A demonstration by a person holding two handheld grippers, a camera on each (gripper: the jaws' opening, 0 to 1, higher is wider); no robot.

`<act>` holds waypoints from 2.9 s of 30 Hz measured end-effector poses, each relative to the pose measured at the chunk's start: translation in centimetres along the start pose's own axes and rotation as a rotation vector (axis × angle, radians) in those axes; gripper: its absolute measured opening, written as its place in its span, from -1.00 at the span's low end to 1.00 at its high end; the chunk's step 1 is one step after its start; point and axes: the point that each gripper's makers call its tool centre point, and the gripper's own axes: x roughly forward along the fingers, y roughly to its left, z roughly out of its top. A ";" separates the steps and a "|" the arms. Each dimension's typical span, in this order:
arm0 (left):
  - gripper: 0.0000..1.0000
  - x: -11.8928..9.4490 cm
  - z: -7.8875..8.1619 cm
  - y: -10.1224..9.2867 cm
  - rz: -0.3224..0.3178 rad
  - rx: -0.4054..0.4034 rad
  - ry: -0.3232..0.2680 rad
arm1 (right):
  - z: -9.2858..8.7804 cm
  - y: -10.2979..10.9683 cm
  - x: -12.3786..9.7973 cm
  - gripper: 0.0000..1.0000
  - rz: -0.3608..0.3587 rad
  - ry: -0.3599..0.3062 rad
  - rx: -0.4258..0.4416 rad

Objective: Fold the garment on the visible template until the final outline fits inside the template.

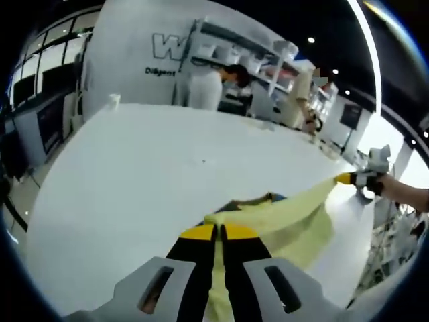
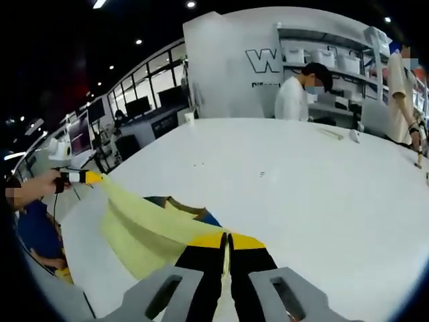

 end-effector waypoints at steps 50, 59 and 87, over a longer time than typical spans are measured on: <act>-0.64 6.7 -7.3 6.1 0.132 0.156 0.292 | -7.4 -0.8 9.1 -0.66 0.011 0.275 -0.038; -0.65 8.2 -7.7 6.2 0.129 0.143 0.276 | -6.6 -3.7 10.5 -0.77 -0.100 0.226 0.039; -0.69 9.4 -3.7 7.5 0.159 0.063 0.126 | -5.4 -4.8 12.3 -0.71 -0.134 0.129 0.278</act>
